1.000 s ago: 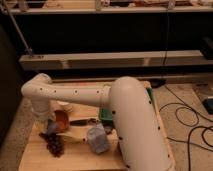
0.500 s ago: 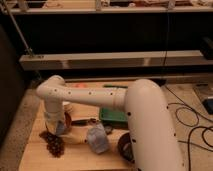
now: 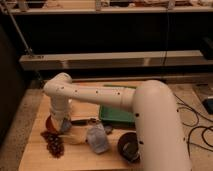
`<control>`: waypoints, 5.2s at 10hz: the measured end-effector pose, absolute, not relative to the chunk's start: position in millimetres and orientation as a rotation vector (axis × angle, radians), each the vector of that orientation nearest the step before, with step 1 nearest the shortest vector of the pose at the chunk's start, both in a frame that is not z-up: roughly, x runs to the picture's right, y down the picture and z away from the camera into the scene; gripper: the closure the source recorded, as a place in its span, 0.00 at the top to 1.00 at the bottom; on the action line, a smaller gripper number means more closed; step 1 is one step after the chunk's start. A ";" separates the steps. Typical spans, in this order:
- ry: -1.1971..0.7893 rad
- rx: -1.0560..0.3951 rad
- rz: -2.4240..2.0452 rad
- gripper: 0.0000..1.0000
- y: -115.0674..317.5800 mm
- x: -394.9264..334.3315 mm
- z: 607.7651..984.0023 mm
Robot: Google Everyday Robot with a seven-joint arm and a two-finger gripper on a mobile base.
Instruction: Wipe red bowl with sponge
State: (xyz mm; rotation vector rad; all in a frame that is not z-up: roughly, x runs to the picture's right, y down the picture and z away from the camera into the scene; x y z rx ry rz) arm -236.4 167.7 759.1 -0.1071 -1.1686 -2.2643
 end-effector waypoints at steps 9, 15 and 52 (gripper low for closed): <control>-1.184 -0.059 -2.348 0.04 138.0 -302.3 765.5; -1.193 -0.067 -2.383 0.04 167.7 -302.7 749.9; -1.187 -0.172 -2.347 0.00 191.8 -250.4 756.3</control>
